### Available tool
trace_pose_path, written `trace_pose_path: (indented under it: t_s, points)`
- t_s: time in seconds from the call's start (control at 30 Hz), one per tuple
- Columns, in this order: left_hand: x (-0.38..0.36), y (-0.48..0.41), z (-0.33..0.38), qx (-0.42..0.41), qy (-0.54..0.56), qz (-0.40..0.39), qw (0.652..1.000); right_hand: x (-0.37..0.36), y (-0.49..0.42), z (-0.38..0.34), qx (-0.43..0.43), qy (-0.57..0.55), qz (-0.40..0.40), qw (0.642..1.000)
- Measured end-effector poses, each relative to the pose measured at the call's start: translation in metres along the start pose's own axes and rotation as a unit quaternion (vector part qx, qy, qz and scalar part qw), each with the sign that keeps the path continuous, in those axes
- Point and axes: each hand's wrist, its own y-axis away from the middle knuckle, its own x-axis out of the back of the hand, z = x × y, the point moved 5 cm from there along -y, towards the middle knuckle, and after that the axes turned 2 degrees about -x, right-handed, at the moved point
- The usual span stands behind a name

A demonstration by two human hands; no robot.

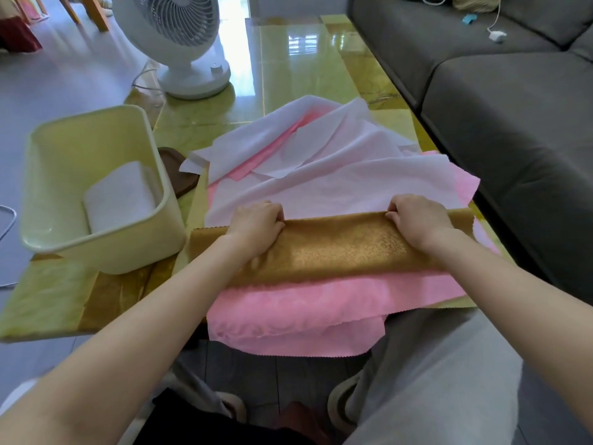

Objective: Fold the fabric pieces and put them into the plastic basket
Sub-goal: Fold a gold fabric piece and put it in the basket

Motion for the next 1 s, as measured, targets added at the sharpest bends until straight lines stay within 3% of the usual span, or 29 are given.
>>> trace_pose_path:
  t_s: [0.37,0.53,0.73,0.87,1.0]
  points:
    - [-0.005,-0.006,-0.002,0.029,-0.012,0.018,0.999,-0.005,0.000,-0.012,-0.002,0.046,0.017,0.999]
    - [-0.009,0.004,0.007,0.017,-0.008,0.043,0.999,0.006,0.020,-0.056,0.076,-0.057,0.041,0.995]
    - [-0.022,0.028,0.008,-0.011,0.048,0.053,0.997,-0.016,0.065,-0.132,0.187,-0.124,-0.053,0.973]
    - [-0.027,0.046,-0.005,-0.007,0.057,0.059,0.997,-0.037,0.070,-0.143,0.150,-0.085,-0.111,0.979]
    - [-0.026,0.067,-0.025,0.025,0.066,0.094,0.993,-0.040,0.071,-0.147,0.136,-0.059,-0.121,0.981]
